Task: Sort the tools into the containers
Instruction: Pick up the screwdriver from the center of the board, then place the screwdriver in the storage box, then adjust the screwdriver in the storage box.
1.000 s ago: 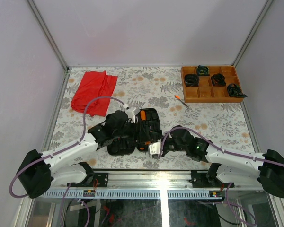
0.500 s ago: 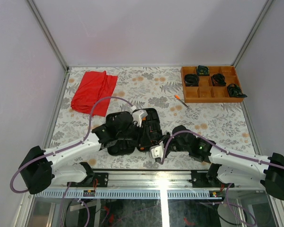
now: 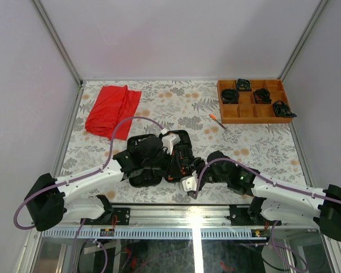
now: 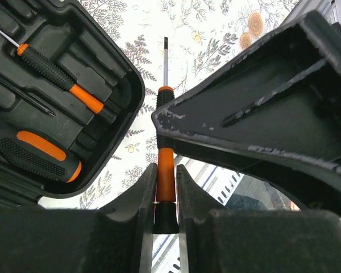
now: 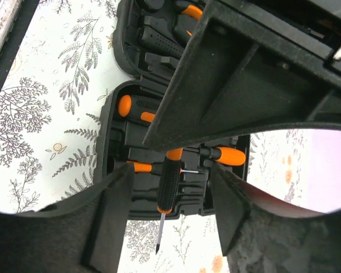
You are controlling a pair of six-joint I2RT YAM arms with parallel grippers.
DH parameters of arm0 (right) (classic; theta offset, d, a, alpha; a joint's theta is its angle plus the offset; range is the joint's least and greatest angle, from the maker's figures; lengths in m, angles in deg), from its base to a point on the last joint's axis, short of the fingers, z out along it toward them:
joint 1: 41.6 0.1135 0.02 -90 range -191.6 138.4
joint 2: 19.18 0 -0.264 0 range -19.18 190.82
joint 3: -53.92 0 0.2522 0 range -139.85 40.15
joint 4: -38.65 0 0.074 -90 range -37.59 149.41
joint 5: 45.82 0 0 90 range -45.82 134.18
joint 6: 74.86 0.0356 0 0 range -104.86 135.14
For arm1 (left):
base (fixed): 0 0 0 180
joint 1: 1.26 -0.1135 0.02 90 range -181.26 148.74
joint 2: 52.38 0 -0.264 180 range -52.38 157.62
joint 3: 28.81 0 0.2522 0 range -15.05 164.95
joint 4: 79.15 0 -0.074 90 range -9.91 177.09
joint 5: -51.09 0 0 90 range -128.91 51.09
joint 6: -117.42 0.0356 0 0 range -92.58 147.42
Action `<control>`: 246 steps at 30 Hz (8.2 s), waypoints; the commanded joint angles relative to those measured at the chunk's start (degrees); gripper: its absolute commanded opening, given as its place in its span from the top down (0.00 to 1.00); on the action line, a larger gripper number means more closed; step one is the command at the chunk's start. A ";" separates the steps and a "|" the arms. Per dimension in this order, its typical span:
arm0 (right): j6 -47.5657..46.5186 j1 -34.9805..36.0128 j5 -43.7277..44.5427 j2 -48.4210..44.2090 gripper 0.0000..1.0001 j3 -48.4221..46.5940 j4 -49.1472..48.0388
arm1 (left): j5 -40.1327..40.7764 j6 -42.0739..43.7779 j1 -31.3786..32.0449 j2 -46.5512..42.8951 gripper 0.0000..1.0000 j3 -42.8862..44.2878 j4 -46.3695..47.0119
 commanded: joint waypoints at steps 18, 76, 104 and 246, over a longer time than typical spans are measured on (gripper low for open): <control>53.78 0.34 22.93 -18.18 0.24 5.89 -20.24 | 15.68 -1.22 0.22 -8.71 1.00 1.01 -1.66; 136.61 0.38 34.27 12.87 0.47 -8.18 -33.53 | 27.14 -5.18 0.22 -24.42 1.00 -5.46 5.77; 119.63 0.28 43.08 7.63 1.00 -9.96 -17.99 | 25.76 -5.15 0.22 -25.80 0.53 -6.38 3.72; 84.36 -10.56 26.28 37.52 0.79 -30.82 22.30 | 34.27 -15.38 -3.56 -8.12 0.47 -7.73 -4.47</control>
